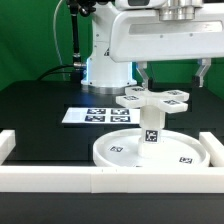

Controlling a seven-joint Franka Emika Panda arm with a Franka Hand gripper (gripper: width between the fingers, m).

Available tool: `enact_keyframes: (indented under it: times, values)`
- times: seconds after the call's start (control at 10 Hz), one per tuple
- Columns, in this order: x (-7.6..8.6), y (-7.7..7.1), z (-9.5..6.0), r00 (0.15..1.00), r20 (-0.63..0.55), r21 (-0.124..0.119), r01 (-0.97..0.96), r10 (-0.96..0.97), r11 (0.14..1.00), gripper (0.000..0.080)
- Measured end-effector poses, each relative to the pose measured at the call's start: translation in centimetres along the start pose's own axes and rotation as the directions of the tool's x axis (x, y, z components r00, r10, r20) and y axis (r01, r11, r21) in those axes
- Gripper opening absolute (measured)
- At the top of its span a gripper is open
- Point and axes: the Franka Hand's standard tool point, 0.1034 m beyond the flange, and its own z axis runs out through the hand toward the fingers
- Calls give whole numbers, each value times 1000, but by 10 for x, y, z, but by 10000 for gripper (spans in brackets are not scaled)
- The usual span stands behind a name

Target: Assemble round table

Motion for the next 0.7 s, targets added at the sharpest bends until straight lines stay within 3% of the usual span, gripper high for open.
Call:
enact_keyframes:
  times: [0.3,0.7]
  values:
    - [1,2,-1,972,2,-7,233,-233,972,649]
    - [3,7,-2,818,11,-33,576,-576,817,649]
